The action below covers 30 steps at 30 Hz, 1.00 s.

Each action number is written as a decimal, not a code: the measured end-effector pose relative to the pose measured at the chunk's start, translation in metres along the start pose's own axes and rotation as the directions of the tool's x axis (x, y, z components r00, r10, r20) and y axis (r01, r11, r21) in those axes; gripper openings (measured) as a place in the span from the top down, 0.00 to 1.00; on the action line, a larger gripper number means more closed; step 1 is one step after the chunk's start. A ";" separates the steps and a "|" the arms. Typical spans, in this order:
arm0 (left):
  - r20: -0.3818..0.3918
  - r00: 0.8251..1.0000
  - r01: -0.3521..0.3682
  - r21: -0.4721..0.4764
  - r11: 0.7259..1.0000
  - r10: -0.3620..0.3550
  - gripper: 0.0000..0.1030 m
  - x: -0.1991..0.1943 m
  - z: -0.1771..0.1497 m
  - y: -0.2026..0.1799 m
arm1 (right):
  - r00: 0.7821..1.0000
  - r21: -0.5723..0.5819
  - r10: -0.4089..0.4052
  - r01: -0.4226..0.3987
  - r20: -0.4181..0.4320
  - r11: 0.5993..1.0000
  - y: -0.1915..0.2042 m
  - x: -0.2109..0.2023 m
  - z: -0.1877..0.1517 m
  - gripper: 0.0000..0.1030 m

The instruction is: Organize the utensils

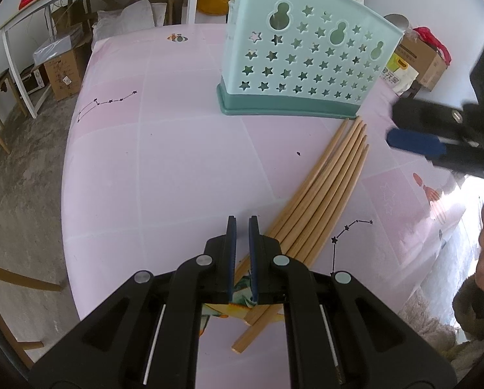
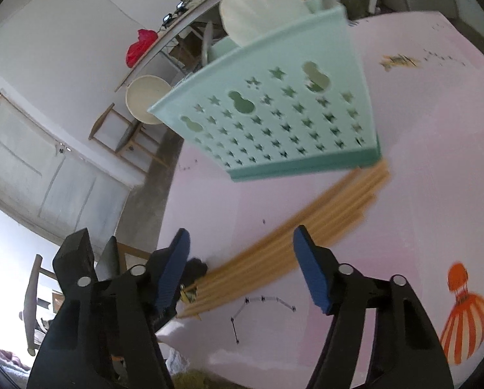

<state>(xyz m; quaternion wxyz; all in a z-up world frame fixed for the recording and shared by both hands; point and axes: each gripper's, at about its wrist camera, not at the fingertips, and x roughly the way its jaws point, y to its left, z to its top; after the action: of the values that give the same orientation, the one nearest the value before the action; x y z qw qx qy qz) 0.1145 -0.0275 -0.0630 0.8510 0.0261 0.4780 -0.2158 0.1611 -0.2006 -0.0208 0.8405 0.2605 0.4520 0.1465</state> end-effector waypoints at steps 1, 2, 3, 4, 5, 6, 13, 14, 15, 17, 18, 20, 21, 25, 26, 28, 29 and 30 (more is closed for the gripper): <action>-0.001 1.000 -0.002 0.001 1.000 0.002 0.94 0.000 0.000 0.000 | 1.000 -0.006 -0.008 0.008 0.000 1.000 0.001 0.003 0.004 0.42; -0.003 1.000 -0.004 0.004 1.000 0.004 0.94 0.001 0.001 -0.001 | 1.000 -0.007 -0.014 0.014 0.000 1.000 0.001 0.007 0.006 0.44; -0.003 1.000 -0.005 0.006 1.000 0.005 0.94 0.000 0.000 -0.001 | 1.000 -0.007 -0.016 0.016 -0.004 1.000 0.001 0.010 0.009 0.46; -0.003 1.000 -0.005 0.006 1.000 0.005 0.94 0.000 0.000 0.000 | 1.000 -0.006 -0.019 0.019 -0.008 1.000 0.000 0.014 0.012 0.47; -0.003 1.000 -0.004 0.004 1.000 0.004 0.94 0.000 0.000 0.000 | 1.000 -0.005 -0.025 0.025 -0.012 1.000 0.000 0.017 0.013 0.50; -0.002 1.000 -0.003 0.001 1.000 0.003 0.94 0.000 0.000 0.001 | 0.999 -0.007 -0.034 0.034 -0.019 0.999 -0.001 0.023 0.015 0.52; 0.001 1.000 -0.007 0.000 1.000 0.007 0.94 0.000 -0.001 0.001 | 0.995 -0.005 -0.072 0.071 -0.073 0.997 -0.003 0.050 0.026 0.54; 0.000 1.000 -0.007 -0.001 1.000 0.007 0.94 0.000 -0.001 0.001 | 0.994 -0.005 -0.076 0.076 -0.077 0.997 -0.004 0.053 0.028 0.54; 0.001 1.000 -0.006 0.000 1.000 0.006 0.94 0.000 -0.001 0.001 | 0.993 -0.005 -0.084 0.083 -0.080 0.996 -0.004 0.057 0.029 0.54; 0.001 1.000 -0.004 -0.001 1.000 0.004 0.94 0.000 -0.002 0.000 | 0.991 -0.009 -0.099 0.099 -0.087 0.995 -0.004 0.063 0.030 0.54; 0.002 1.000 -0.003 -0.003 1.000 0.003 0.94 0.000 -0.002 0.001 | 0.991 -0.011 -0.104 0.103 -0.090 0.995 -0.003 0.066 0.032 0.54; 0.003 1.000 -0.002 -0.003 1.000 0.002 0.94 0.000 -0.002 0.002 | 0.989 -0.015 -0.116 0.115 -0.095 0.993 -0.003 0.069 0.033 0.54; 0.004 1.000 -0.001 -0.003 1.000 0.001 0.94 0.000 -0.002 0.002 | 0.988 -0.018 -0.123 0.121 -0.093 0.992 -0.003 0.069 0.032 0.54; 0.004 1.000 0.001 -0.005 1.000 -0.001 0.94 0.000 -0.002 0.003 | 0.986 -0.015 -0.144 0.143 -0.087 0.990 -0.002 0.074 0.032 0.54; 0.005 1.000 0.003 -0.007 1.000 -0.003 0.94 0.000 -0.002 0.003 | 0.985 -0.015 -0.150 0.149 -0.086 0.989 -0.002 0.074 0.033 0.54; 0.006 1.000 0.003 -0.008 1.000 -0.003 0.94 0.000 -0.002 0.004 | 0.984 -0.009 -0.157 0.156 -0.086 0.988 -0.006 0.076 0.038 0.54; 0.006 1.000 0.003 -0.008 1.000 -0.003 0.94 0.000 -0.002 0.004 | 0.984 -0.006 -0.159 0.159 -0.086 0.987 -0.007 0.076 0.039 0.54; 0.006 1.000 0.004 -0.008 1.000 -0.004 0.94 0.000 -0.002 0.004 | 0.983 -0.003 -0.165 0.165 -0.085 0.986 -0.007 0.077 0.040 0.54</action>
<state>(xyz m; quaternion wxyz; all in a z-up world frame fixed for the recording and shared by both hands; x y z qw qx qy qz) 0.1144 -0.0235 -0.0645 0.8522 0.0211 0.4764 -0.2156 0.2364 -0.1820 -0.0592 0.8293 0.2173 0.5075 0.0863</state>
